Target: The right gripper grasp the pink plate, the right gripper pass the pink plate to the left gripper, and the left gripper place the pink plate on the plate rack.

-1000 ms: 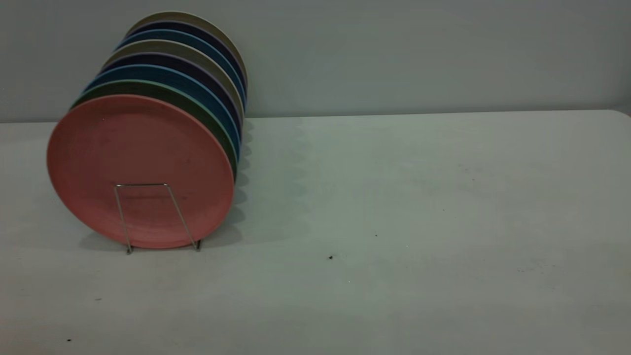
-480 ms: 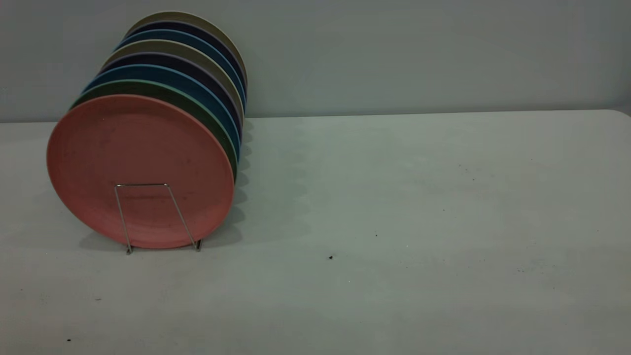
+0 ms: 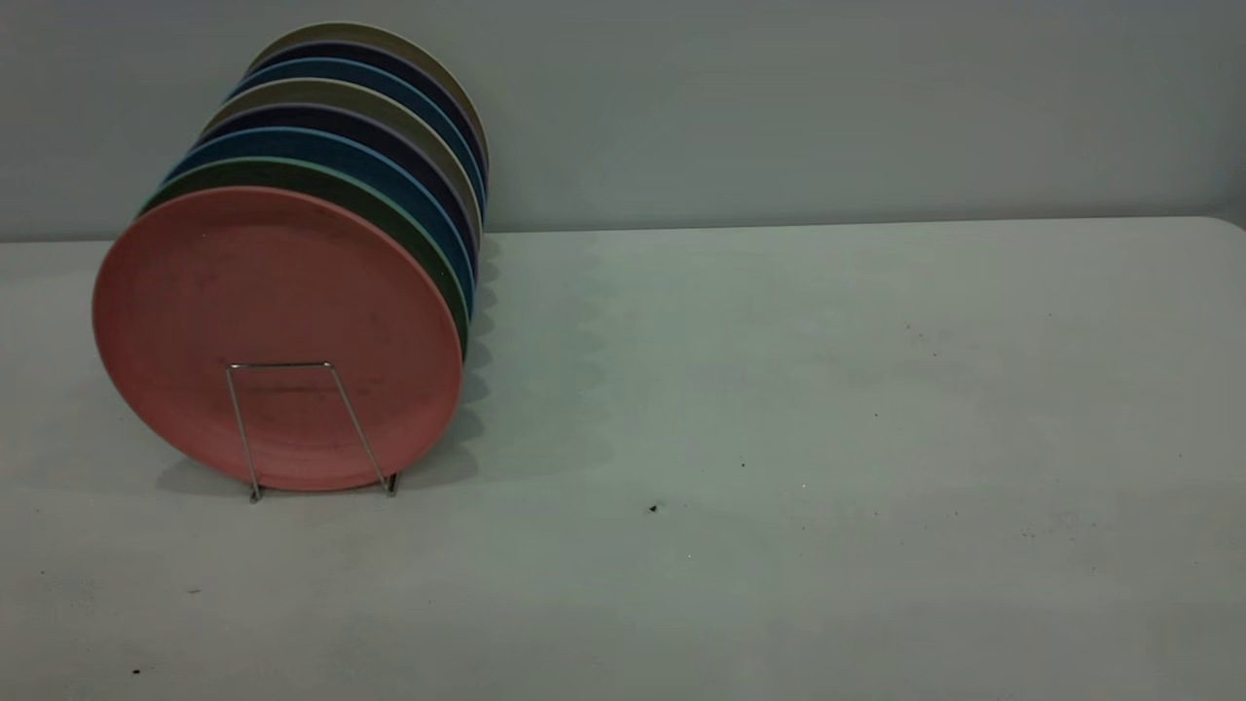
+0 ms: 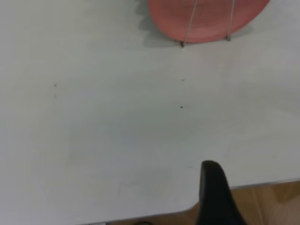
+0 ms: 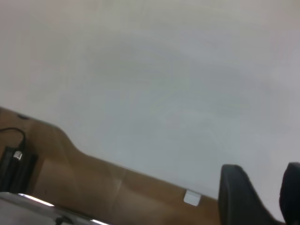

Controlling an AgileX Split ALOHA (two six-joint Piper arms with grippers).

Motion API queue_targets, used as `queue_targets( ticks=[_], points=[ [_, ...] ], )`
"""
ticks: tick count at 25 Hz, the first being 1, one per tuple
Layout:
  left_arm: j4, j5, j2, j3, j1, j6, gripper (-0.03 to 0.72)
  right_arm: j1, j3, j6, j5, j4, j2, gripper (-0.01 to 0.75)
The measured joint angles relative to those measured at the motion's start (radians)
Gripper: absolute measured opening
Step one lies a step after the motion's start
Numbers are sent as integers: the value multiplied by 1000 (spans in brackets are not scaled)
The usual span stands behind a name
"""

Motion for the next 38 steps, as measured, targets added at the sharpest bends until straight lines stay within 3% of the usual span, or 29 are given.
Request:
queue_targets(
  ticks=[18, 27, 38],
  points=[
    [32, 0, 0, 0, -7, -31, 425, -2, 0, 12, 0, -25, -8, 239],
    [29, 0, -49, 0, -7, -32, 425, -158, 0, 12, 0, -21, -200, 239],
    [29, 0, -49, 0, -7, -32, 425, -174, 0, 12, 4, -21, -266, 239]
  ],
)
